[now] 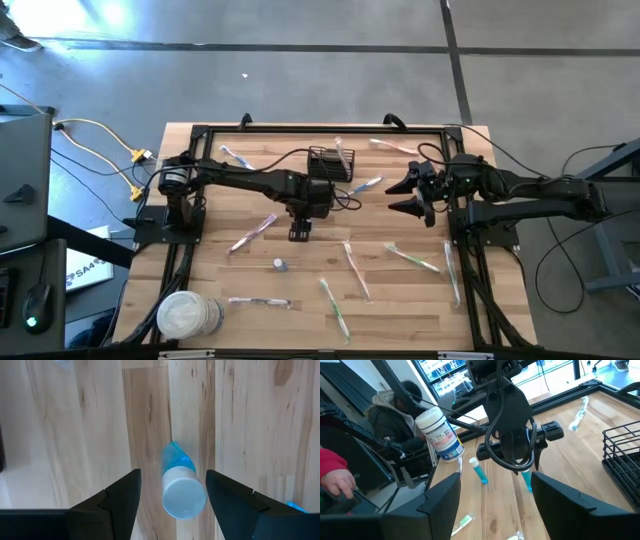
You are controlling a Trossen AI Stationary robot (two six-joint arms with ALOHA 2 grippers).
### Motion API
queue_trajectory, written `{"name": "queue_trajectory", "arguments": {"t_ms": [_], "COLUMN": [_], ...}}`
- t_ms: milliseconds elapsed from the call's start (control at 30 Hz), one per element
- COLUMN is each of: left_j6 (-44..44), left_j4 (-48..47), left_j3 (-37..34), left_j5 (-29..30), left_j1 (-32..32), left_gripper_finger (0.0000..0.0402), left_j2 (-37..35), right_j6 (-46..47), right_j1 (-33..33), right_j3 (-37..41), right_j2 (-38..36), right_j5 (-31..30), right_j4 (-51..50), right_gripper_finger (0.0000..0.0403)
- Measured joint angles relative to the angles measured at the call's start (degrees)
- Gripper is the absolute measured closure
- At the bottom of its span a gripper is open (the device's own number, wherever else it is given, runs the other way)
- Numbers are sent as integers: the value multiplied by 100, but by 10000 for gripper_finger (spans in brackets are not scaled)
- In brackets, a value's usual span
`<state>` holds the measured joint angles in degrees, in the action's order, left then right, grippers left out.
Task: Pick & Place toothbrushing station
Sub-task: Put the top blue mouthwash into the mesh organizer
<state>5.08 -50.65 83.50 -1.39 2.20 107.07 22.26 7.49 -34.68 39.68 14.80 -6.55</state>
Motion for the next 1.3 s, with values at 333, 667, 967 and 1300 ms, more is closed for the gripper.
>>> {"name": "queue_trajectory", "arguments": {"t_ms": [333,667,967,1300], "left_j6": [46,50,-95,-84], "left_j4": [41,59,-80,-1280], "left_j3": [0,0,2,971], "left_j5": [-2,-29,-39,91], "left_j1": [0,2,2,2], "left_gripper_finger": [212,308,308,308], "left_j2": [0,0,-5,-76], "right_j6": [0,-58,-63,-90], "right_j1": [2,2,1,2], "right_j3": [0,0,0,0], "right_j2": [0,0,0,0], "right_j5": [-139,-139,-139,-139], "right_j4": [-11,-15,-15,-20], "right_gripper_finger": [167,167,167,167]}}
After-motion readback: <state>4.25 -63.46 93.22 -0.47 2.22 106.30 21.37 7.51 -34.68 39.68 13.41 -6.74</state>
